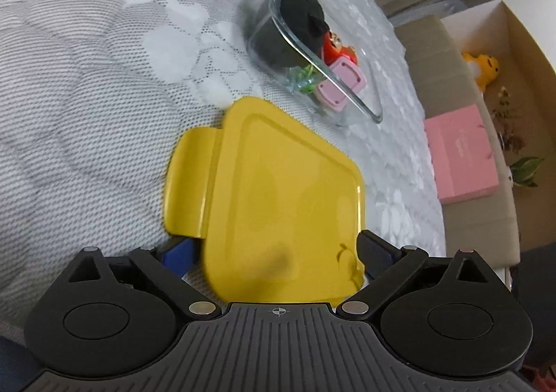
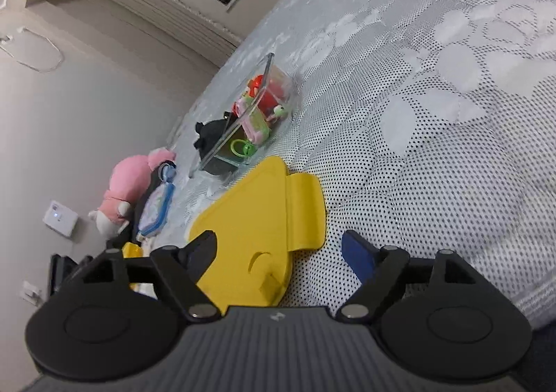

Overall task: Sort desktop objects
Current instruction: 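Turn the yellow lid flat with both grippers above the glass box, then lower the yellow lid onto the glass box rim with both grippers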

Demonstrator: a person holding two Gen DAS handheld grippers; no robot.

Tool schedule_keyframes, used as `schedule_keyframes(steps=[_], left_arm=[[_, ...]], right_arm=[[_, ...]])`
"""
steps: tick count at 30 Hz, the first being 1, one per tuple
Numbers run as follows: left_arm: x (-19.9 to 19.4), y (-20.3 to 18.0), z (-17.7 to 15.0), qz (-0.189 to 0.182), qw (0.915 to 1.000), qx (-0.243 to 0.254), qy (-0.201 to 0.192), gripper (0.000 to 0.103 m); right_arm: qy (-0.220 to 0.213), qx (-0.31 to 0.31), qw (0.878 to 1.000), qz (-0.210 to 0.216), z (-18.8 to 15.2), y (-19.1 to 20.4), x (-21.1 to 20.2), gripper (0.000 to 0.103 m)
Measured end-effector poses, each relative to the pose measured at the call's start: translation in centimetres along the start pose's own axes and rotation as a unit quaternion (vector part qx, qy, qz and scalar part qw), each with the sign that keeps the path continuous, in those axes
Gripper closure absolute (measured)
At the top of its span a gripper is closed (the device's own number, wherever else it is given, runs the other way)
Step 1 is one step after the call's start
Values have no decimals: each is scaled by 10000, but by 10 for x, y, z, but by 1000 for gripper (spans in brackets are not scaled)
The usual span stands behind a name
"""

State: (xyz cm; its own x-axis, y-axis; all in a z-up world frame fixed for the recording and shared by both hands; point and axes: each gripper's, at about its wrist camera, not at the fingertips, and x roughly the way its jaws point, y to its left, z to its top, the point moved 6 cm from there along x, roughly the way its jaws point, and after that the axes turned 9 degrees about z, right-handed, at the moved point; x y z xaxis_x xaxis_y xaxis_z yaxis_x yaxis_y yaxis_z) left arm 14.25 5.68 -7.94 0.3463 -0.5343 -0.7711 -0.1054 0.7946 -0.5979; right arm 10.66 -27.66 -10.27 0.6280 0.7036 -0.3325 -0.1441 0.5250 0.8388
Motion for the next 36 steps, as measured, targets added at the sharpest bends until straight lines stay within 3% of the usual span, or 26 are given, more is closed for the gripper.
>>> schedule_keyframes(steps=[7, 9, 12, 14, 16, 20, 24, 26, 28, 29, 30, 34, 36], left_arm=[[7, -5, 8, 61, 9999, 69, -70, 4], [5, -4, 7, 76, 9999, 113, -73, 4], [3, 0, 6, -28, 10000, 89, -7, 4], [3, 3, 7, -143, 9999, -38, 55, 4], [3, 5, 9, -193, 9997, -132, 113, 4], [5, 4, 12, -222, 9994, -181, 178, 4], [4, 4, 11, -228, 9996, -154, 113, 4], [3, 4, 11, -214, 9997, -123, 56, 4], [-3, 2, 12, -43, 9998, 25, -196, 11], [-7, 1, 13, 181, 9990, 206, -363, 30], [-11, -1, 14, 431, 9969, 375, -540, 46], [-26, -12, 16, 478, 9931, 661, -838, 57], [-37, -21, 17, 494, 9902, 810, -1028, 61]], right_arm=[[416, -1004, 9924, -574, 2, 26, 42, 12], [665, -1399, 9845, -820, -3, 34, 46, 15], [765, -932, 9903, -698, -2, 28, 26, 30], [781, -76, 9964, -325, 0, 16, 8, 31], [854, 520, 9949, -107, -1, 8, -1, 31], [1107, 129, 9926, -476, -7, 14, 9, 31], [1043, 56, 9935, -444, -4, 24, 33, 19], [788, -84, 9955, -511, 0, 25, 37, 28], [560, -345, 9951, -740, 3, 23, 38, 68], [495, -473, 9949, -736, 4, 23, 37, 78], [436, -605, 9951, -649, 4, 26, 35, 94], [107, -1393, 9890, -483, 9, 50, 19, 95], [-2, -1441, 9890, -347, 16, 56, 11, 95]])
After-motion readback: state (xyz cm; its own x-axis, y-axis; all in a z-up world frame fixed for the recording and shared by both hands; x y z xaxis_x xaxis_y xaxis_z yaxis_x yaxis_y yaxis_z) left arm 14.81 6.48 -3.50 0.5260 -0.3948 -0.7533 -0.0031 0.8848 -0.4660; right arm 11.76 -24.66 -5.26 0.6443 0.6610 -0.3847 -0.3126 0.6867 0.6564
